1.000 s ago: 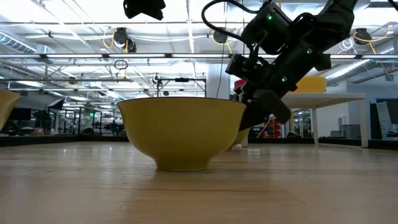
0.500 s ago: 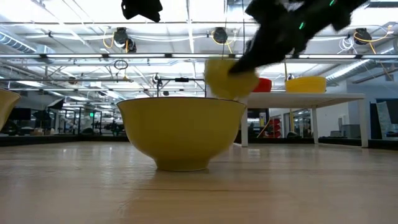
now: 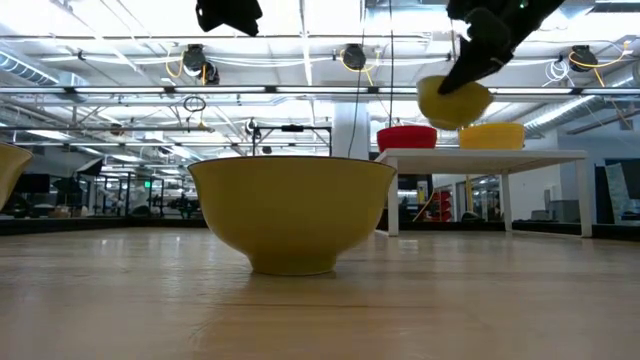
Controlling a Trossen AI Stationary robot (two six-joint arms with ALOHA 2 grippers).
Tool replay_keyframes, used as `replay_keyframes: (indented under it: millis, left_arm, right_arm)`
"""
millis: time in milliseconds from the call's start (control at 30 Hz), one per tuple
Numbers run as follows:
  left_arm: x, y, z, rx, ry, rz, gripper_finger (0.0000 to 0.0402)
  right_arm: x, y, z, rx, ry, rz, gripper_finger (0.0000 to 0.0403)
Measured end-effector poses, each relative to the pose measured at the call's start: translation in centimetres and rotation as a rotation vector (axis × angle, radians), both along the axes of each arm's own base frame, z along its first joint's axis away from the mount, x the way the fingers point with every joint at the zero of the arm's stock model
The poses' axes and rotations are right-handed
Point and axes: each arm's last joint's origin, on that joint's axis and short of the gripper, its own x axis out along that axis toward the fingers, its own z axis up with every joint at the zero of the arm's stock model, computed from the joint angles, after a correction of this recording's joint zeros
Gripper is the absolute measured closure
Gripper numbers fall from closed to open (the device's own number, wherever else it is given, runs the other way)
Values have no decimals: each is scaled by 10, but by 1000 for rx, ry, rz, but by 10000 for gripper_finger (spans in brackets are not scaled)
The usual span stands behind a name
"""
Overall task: Pick & Place Mini bowls
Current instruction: Put the white patterned bowl on the shelf, then stack the white patterned bowl on top of the white patterned bowl on the shelf
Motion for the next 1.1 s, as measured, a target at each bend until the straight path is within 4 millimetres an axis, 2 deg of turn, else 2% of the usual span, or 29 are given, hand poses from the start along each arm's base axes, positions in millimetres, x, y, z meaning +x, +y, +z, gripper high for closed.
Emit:
replay_keyframes:
  millis: [133,367,600,1100]
  left_arm:
    - [0,0,0,0,-3,0,252]
    - [0,0,0,0,-4,1,252]
    - [0,0,0,0,-4,1,253]
    - [0,-1,0,-8,-5,6,254]
  right_arm:
    - [-4,-13,6,42,72,-98,399]
    - [0,-30,-7,63,187,-181,399]
    - [7,-37,-16,71,239,-200,395]
    - [8,-37,-12,6,242,-141,308]
